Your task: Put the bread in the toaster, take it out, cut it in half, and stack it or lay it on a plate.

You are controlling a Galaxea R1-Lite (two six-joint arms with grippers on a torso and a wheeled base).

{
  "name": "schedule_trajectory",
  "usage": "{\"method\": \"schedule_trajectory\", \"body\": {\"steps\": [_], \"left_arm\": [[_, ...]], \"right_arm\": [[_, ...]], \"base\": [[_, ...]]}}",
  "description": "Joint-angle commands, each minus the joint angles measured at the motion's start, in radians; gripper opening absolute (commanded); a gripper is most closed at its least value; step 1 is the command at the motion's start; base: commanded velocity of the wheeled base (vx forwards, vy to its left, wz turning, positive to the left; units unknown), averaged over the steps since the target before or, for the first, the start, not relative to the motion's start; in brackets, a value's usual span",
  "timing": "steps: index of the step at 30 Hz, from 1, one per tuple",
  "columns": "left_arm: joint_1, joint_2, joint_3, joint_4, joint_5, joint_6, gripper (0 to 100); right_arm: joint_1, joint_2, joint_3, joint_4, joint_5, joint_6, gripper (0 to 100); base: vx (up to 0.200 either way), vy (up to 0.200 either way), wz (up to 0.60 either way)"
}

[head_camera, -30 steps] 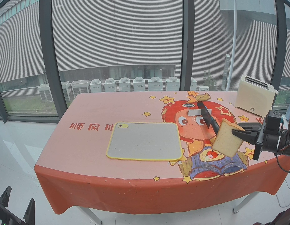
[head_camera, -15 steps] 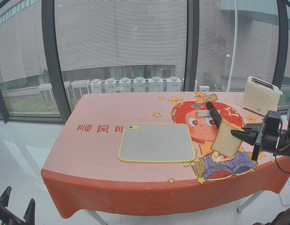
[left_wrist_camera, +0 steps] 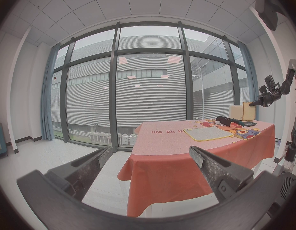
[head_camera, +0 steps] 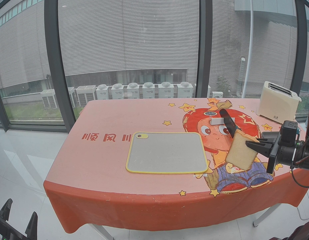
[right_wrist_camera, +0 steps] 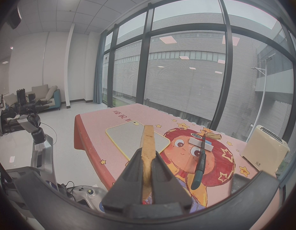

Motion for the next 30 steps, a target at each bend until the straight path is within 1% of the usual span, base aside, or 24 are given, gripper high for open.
{"method": "schedule_trajectory", "body": {"steps": [1, 8, 14, 22, 25, 28, 30], "left_arm": [[0.001, 0.001, 0.018, 0.000, 0.000, 0.000, 100], [0.001, 0.001, 0.018, 0.000, 0.000, 0.000, 100], [0.001, 0.001, 0.018, 0.000, 0.000, 0.000, 100], [0.001, 0.001, 0.018, 0.000, 0.000, 0.001, 100], [0.001, 0.001, 0.018, 0.000, 0.000, 0.001, 100], [0.001, 0.001, 0.018, 0.000, 0.000, 0.000, 100], [0.001, 0.001, 0.018, 0.000, 0.000, 0.001, 100]], "right_arm": [[0.001, -0.009, 0.008, 0.000, 0.001, -0.001, 0], [0.001, -0.015, 0.020, -0.002, 0.001, -0.004, 0], [-0.001, -0.009, 0.042, -0.080, 0.001, -0.001, 0], [0.001, -0.003, 0.040, -0.087, 0.001, 0.005, 0], [0.009, -0.001, 0.034, -0.087, 0.001, 0.030, 0], [0.035, -0.001, 0.031, -0.091, -0.006, 0.071, 0], [0.042, -0.001, 0.025, -0.091, -0.019, 0.099, 0]], "base": [[0.000, 0.000, 0.00], [0.000, 0.000, 0.00], [0.000, 0.000, 0.00], [0.000, 0.000, 0.00], [0.000, 0.000, 0.00], [0.000, 0.000, 0.00], [0.000, 0.000, 0.00]]}}
